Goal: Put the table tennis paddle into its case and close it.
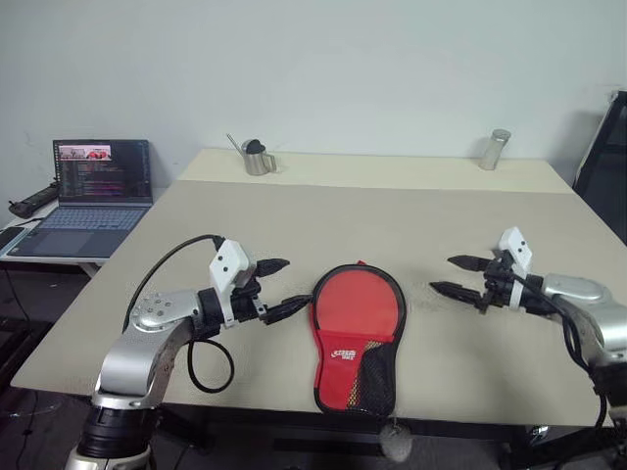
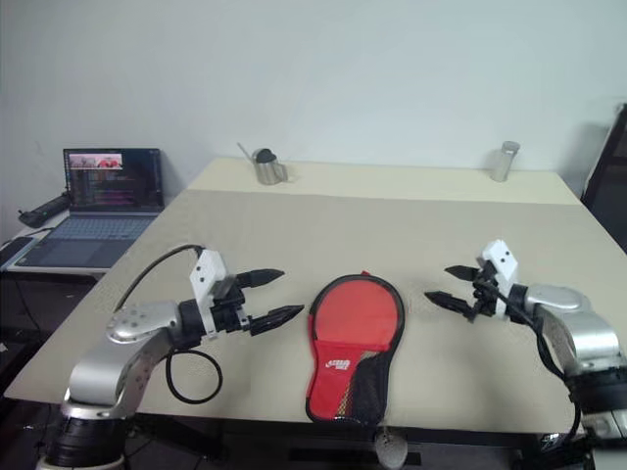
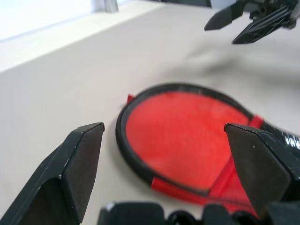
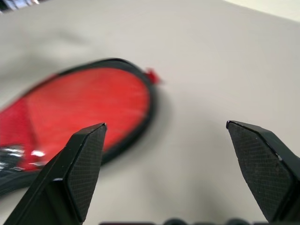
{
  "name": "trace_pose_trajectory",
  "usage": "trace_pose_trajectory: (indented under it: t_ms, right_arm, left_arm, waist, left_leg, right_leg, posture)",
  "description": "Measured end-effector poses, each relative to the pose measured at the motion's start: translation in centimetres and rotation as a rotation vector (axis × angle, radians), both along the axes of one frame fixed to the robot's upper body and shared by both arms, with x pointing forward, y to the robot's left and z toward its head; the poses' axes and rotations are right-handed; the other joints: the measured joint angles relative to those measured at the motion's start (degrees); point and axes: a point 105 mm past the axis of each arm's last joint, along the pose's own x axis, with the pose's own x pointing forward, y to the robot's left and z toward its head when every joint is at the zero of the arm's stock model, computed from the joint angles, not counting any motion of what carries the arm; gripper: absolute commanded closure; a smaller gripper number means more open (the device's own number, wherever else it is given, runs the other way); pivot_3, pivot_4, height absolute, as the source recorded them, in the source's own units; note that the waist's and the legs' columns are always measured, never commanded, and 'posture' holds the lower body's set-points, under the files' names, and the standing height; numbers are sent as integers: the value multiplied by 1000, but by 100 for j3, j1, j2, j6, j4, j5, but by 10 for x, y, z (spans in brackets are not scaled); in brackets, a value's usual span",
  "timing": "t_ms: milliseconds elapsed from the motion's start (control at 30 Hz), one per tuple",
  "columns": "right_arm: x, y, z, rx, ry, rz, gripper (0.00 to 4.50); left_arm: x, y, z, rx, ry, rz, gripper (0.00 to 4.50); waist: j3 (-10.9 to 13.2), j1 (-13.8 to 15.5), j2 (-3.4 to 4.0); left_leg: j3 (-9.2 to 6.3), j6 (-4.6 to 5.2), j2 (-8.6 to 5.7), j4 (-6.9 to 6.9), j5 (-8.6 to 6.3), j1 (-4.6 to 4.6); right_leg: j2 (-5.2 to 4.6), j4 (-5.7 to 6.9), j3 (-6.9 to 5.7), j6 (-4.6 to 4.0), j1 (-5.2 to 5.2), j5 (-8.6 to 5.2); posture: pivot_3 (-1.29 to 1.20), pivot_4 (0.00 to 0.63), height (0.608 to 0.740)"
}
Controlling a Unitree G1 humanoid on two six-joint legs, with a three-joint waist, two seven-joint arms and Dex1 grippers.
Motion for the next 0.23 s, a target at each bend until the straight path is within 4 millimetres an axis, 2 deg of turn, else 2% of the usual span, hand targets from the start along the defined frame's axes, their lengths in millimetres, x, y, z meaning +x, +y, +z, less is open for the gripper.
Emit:
trace_pose_trajectory:
  t_ms: [100, 233]
  right_arm:
    - [4, -13, 5, -28, -16, -27, 19]
    - [2, -14, 1, -55, -2, -4, 19]
  left_arm:
    - [0, -3, -5, 9, 5, -1, 0]
    - [4, -3, -17, 34, 9, 9, 0]
  waist:
    - [0, -8, 0]
    - [0, -9, 1]
  left_leg:
    - [-2, -1, 3, 0, 0, 1]
    - [3, -1, 3, 2, 0, 1]
  right_leg:
    - [3, 3, -3, -1, -1, 0]
    - [2, 2, 2, -3, -1, 1]
  posture:
    - [0, 150, 740]
    - [0, 150, 740]
